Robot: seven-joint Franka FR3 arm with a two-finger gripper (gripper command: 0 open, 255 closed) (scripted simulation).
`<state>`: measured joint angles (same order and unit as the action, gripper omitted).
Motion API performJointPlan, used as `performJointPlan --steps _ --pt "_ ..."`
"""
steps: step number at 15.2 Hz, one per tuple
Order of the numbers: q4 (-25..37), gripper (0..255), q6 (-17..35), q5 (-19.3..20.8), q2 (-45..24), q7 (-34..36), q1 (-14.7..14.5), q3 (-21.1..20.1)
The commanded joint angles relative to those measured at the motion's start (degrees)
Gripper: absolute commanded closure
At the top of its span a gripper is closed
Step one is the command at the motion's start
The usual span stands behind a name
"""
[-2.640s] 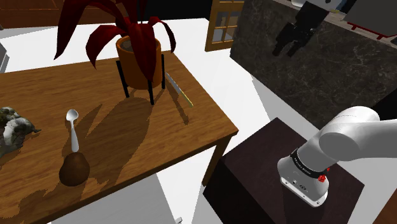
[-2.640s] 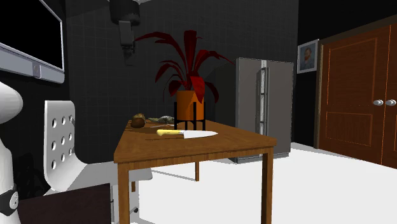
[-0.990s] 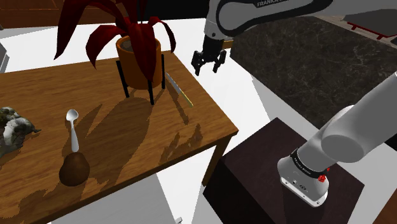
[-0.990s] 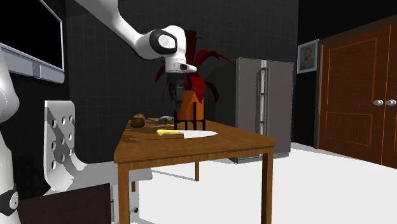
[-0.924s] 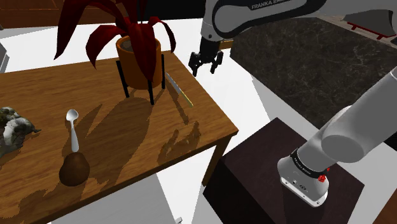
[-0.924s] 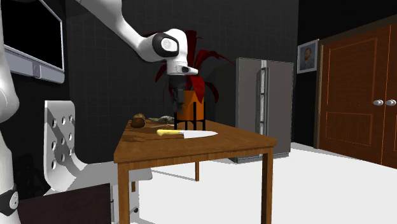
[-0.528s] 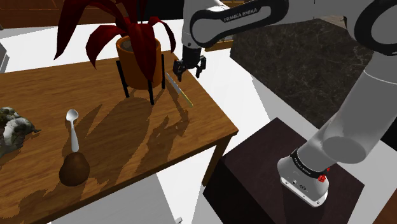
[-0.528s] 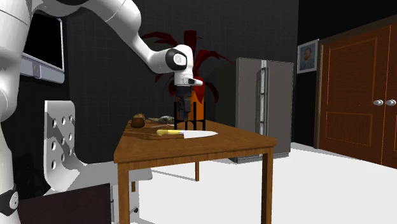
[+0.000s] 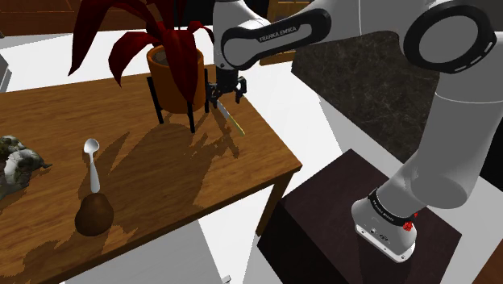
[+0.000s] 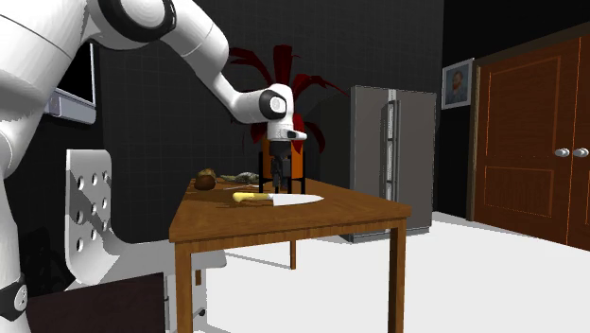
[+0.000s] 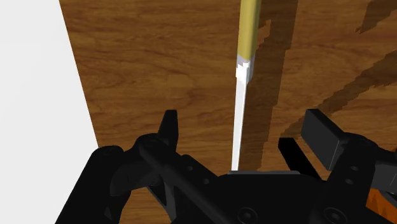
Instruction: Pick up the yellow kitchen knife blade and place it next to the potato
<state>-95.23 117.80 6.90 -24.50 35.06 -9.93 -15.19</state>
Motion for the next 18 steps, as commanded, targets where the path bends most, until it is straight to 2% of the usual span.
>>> performJointPlan --steps 1,4,11,12,18 --pt "-1.0 0 2.9 0.2 -2.0 0.2 -0.2 0.0" --pt "-1.7 0 4.5 0.4 -2.9 0.4 -0.3 0.2" --pt "-1.7 0 4.5 0.4 -2.9 0.4 -0.3 0.2" --pt "-2.1 255 4.6 0.4 -2.6 0.4 -0.3 0.2" --pt "-1.9 255 4.5 0.4 -2.7 0.0 0.0 0.3"
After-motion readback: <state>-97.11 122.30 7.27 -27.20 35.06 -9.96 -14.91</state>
